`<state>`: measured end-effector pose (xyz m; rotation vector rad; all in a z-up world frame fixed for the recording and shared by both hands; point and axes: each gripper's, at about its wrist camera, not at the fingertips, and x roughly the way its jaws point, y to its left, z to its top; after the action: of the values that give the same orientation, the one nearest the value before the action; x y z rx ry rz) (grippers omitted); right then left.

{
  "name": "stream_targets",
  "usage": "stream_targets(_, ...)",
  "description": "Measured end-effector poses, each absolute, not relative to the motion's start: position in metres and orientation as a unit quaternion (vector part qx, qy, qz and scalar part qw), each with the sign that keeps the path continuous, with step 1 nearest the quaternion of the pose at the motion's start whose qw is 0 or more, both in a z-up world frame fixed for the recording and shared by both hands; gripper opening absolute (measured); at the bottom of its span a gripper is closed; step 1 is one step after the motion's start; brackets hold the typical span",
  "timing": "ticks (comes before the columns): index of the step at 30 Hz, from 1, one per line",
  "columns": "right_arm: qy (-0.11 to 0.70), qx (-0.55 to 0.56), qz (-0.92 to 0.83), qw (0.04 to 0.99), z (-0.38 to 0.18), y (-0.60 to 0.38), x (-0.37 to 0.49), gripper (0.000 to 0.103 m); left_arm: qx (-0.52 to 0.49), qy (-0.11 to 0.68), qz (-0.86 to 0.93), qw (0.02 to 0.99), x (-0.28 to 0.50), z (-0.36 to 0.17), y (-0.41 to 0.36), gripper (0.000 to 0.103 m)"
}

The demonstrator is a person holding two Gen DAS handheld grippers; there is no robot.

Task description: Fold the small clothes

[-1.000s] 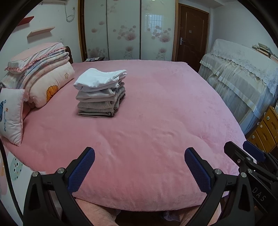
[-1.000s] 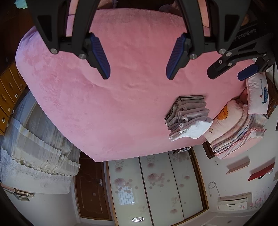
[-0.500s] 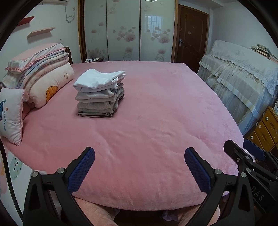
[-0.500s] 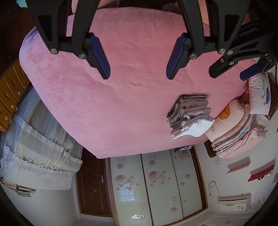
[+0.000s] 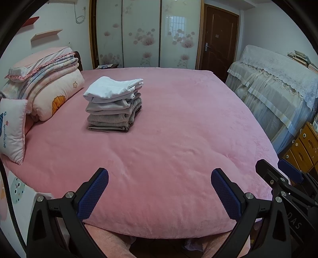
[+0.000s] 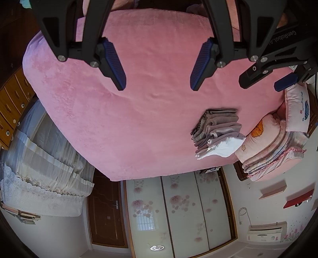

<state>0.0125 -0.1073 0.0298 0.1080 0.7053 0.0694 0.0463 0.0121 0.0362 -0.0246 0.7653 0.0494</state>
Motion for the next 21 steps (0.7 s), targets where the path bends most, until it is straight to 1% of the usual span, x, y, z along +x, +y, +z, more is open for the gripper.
stream_targets(21,0.346,0.053,0.033,0.936,0.0295,-0.1076,0.0118,0.067,-0.024,0.385,0.018,0.922,0.0462,0.0307,0.0177,0.102)
